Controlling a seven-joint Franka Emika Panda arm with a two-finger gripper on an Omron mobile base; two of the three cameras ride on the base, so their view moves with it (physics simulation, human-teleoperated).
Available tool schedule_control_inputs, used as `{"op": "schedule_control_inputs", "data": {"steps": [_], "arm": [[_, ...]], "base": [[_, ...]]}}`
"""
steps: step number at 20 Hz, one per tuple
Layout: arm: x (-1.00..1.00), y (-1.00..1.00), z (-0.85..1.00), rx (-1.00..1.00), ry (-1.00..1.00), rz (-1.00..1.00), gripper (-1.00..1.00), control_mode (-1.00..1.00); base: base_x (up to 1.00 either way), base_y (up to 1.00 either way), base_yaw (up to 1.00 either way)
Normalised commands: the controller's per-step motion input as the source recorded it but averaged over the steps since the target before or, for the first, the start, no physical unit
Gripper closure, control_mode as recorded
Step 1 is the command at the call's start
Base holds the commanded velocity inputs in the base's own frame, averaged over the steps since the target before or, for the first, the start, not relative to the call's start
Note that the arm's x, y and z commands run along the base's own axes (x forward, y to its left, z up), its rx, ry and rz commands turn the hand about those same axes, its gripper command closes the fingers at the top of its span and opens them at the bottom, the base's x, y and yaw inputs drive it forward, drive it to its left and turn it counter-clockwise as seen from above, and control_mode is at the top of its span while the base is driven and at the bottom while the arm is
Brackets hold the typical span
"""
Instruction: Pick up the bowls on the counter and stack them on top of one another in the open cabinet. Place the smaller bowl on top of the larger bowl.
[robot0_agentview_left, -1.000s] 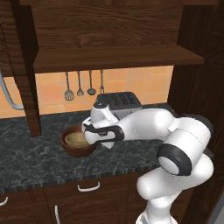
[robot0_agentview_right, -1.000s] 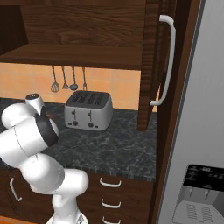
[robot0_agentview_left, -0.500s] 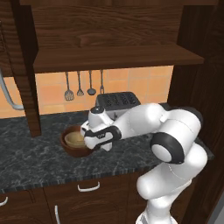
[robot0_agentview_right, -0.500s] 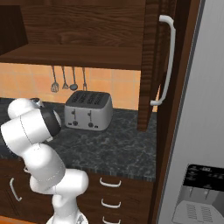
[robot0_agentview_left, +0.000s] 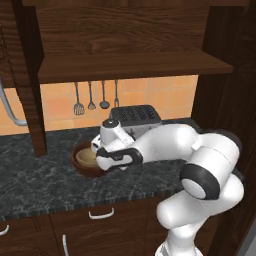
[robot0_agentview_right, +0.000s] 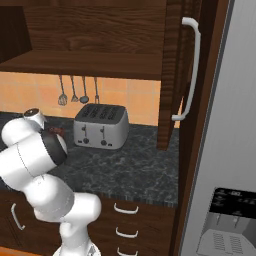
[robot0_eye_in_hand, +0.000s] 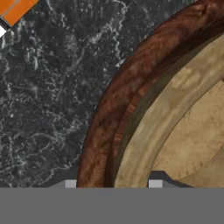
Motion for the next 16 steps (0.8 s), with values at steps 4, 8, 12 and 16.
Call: {"op": "schedule_control_inputs", "data": {"steps": [4,8,12,16], "arm": [[-1.0,-0.32,0.97,0.07,-0.17,-0.02,1.0,-1.0],[-1.0,-0.59,1.0,0.08,-0.1,-0.07,1.0,-1.0],[-1.0,-0.74,1.0,0.05,-0.09,-0.07,1.0,-1.0],[-0.87,-0.77,1.0,0.0,-0.28,-0.02,1.0,-1.0]], "base": [[0.0,0.0,0.0],[0.0,0.0,0.0],[0.0,0.0,0.0],[0.0,0.0,0.0]]}}
